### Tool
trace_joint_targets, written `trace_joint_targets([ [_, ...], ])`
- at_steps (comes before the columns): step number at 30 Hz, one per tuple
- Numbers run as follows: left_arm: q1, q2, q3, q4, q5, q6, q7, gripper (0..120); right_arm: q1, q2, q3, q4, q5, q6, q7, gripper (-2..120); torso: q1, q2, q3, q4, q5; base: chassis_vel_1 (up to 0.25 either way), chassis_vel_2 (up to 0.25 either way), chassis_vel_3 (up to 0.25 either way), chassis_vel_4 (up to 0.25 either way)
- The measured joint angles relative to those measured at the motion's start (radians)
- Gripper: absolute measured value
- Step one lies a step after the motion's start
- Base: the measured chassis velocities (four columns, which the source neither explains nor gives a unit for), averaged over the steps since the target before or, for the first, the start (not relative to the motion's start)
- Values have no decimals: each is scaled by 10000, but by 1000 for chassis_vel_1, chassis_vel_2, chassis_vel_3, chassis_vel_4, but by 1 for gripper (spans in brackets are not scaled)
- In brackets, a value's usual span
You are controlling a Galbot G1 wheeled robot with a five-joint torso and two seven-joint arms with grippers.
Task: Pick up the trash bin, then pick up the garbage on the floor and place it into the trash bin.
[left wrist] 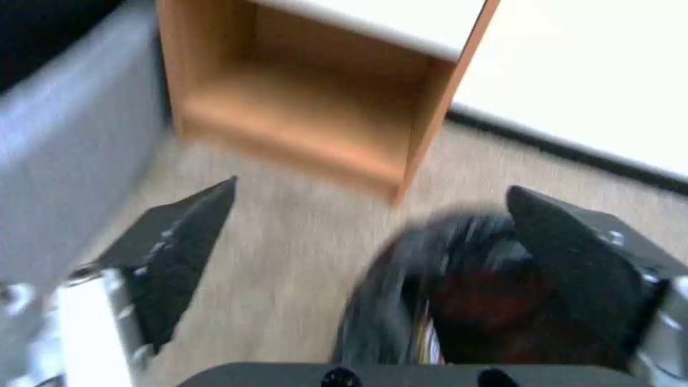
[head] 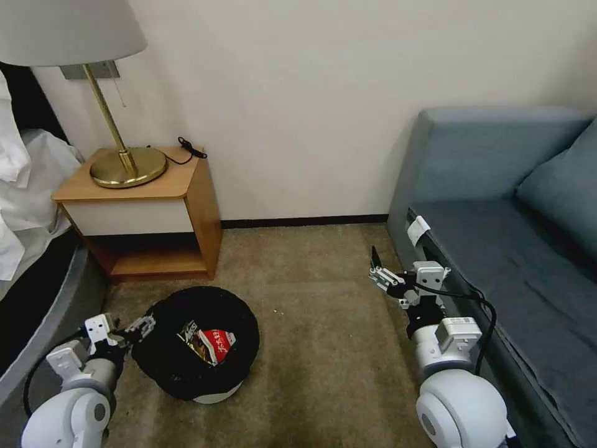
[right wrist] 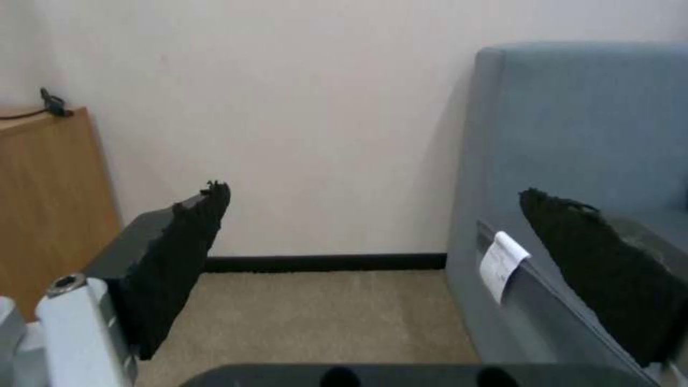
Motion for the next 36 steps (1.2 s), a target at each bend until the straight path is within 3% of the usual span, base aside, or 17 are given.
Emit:
trace_joint_targets([
  [2, 80, 20, 13, -450, 180, -720, 108, 109, -3, 33, 0, 42, 117, 43, 4, 100, 0, 0, 0, 0, 2, 0, 0, 0, 0],
  [6, 194, 76, 109, -831, 275, -1313, 144, 112, -31, 68, 12, 94, 247, 64, 11, 100, 0, 0, -1, 1, 1, 0, 0, 0, 0],
  [7, 255, 142, 198, -982, 424, -1861, 186, 113, -52, 93, 40, 118, 355, 124, 12, 100, 0, 0, -1, 0, 1, 0, 0, 0, 0],
  [16, 595, 273, 355, -1487, 1443, -2802, 226, 112, -209, 267, 148, 218, 476, 306, 24, 100, 0, 1, 0, 0, 1, 0, 0, 0, 0],
  [21, 794, 174, 518, -1549, 2072, -3690, 219, 103, -241, 462, 122, 218, 395, 529, -79, 100, 0, 0, -1, 1, 0, 0, 0, 0, 0],
  [30, 1073, 4, 621, -1877, 2149, -3756, -86, 100, -288, 720, 148, 221, 176, 770, -134, 100, 0, 1, -1, 1, 0, 0, 0, 0, 0],
  [36, 1218, 193, 675, -2072, 2021, -3303, -96, 100, -401, 865, 193, 279, -88, 792, -146, 100, 0, 1, -1, 1, 0, 0, 0, 0, 0],
])
